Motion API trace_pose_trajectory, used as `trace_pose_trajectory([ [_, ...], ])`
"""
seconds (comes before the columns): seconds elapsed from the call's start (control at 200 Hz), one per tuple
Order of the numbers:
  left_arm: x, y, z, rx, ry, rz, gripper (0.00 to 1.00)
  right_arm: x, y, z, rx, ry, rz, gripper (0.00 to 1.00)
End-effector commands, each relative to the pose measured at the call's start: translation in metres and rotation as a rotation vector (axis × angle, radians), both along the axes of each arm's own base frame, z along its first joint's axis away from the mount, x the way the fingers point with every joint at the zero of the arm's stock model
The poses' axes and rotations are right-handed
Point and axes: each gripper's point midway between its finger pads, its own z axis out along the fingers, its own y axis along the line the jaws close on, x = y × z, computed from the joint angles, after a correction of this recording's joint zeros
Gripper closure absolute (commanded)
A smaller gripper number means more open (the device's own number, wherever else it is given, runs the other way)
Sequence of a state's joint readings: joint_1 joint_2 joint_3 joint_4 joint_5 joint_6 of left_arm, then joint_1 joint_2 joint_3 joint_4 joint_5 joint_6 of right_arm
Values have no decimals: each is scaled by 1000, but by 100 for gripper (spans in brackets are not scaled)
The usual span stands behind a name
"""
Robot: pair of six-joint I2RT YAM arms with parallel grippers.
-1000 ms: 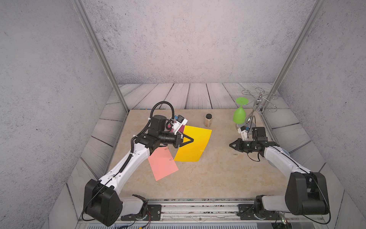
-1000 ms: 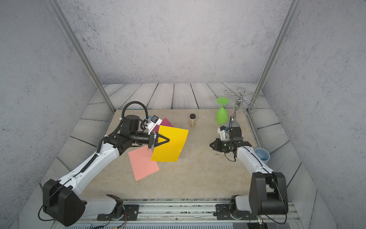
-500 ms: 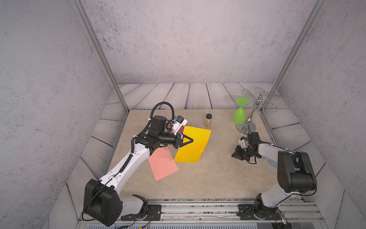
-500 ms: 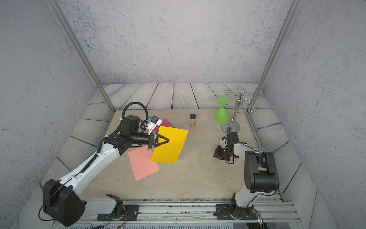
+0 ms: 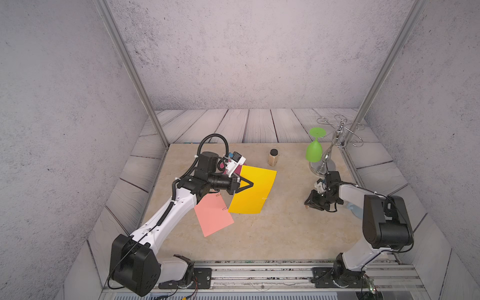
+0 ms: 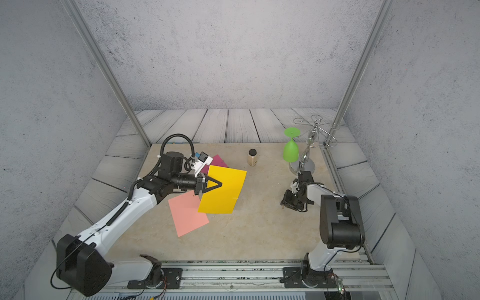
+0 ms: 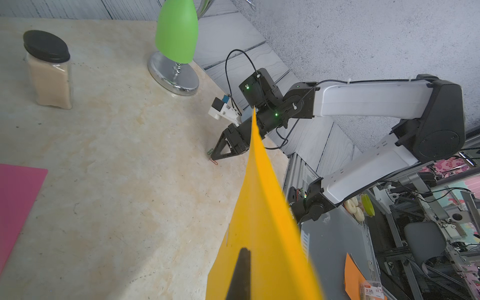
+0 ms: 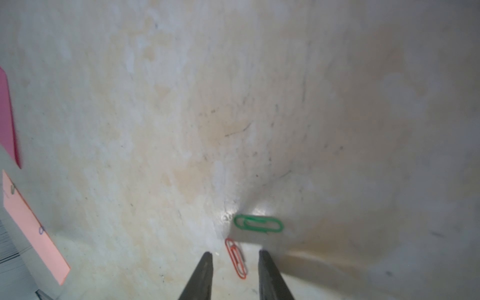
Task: Unclip the paperclips from the documents
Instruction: Place the paper clip at the center of the board, then adjust the document.
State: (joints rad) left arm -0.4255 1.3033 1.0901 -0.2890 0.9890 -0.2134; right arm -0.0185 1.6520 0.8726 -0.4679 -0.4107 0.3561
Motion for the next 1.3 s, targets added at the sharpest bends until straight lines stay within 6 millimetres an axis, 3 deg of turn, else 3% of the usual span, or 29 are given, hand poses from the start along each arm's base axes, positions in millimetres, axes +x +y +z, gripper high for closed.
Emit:
trace_pose_trajectory([
  [0.0,0,4,-1,-1,-13,6,100,-10,-10,6,-54,29,-3,64],
  [0.135,1,3,-1,-12,-9,7,100,-11,-7,22,-41,-5,17,61],
  [0.28,1,1,4,-27,-9,0,100,-11,17,56,49,-109,103,53],
  [0.46,4,-3,17,-69,-12,-13,100,-18,66,125,216,-366,284,36],
  [0.606,4,-10,30,-116,-13,-36,100,-44,110,192,327,-659,491,26],
  [0.681,3,-14,36,-134,-17,-53,100,-54,122,214,384,-755,540,24],
  [0.976,-13,-36,56,-181,-35,-144,100,-69,154,260,527,-908,688,22],
  [1.296,-23,-50,65,-202,-34,-202,100,-71,176,289,620,-978,788,21],
])
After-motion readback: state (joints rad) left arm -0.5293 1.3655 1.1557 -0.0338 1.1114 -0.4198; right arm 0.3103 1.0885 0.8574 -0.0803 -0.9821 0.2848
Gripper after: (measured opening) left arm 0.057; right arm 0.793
